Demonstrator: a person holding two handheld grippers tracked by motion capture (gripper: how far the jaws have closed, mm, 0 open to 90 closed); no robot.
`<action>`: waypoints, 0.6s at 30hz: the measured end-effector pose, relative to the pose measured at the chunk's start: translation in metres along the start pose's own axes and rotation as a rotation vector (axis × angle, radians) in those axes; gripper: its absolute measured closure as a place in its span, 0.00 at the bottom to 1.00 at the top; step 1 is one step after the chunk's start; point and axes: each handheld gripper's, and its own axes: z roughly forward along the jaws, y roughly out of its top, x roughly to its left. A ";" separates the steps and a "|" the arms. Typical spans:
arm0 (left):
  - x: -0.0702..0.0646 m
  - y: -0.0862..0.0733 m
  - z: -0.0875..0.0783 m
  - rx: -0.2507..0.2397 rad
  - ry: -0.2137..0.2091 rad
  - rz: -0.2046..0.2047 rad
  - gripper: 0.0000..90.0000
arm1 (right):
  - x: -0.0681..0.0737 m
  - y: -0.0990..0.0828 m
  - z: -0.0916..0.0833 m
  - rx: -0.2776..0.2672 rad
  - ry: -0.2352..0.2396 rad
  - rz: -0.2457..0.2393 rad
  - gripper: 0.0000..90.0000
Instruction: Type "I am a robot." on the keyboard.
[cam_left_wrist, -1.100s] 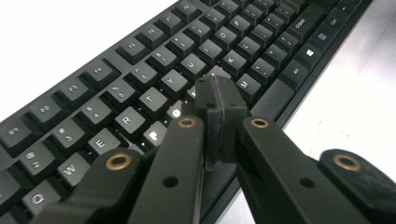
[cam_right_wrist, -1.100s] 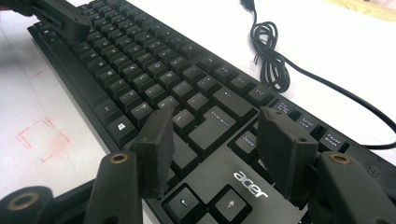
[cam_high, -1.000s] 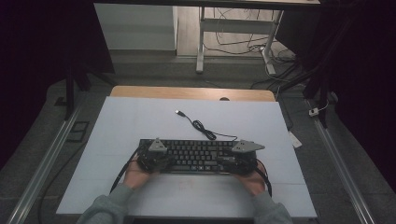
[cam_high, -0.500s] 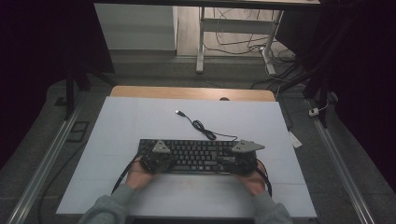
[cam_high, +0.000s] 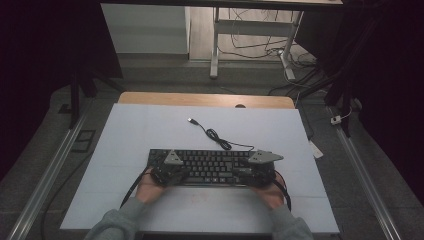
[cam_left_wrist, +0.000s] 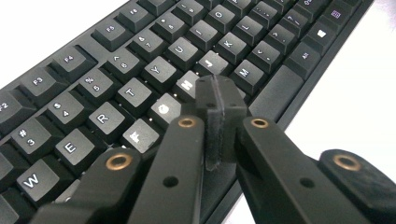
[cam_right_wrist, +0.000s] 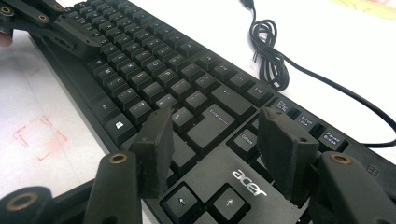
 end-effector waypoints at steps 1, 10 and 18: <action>0.000 0.000 -0.001 -0.006 0.003 -0.001 0.99 | 0.000 0.000 0.000 0.001 0.000 -0.003 0.51; 0.007 0.004 -0.028 -0.109 0.012 -0.034 0.97 | -0.001 0.000 0.000 0.002 -0.002 -0.004 0.51; 0.019 -0.006 -0.050 -0.138 0.077 -0.086 0.61 | -0.001 0.000 -0.001 -0.001 -0.002 -0.001 0.51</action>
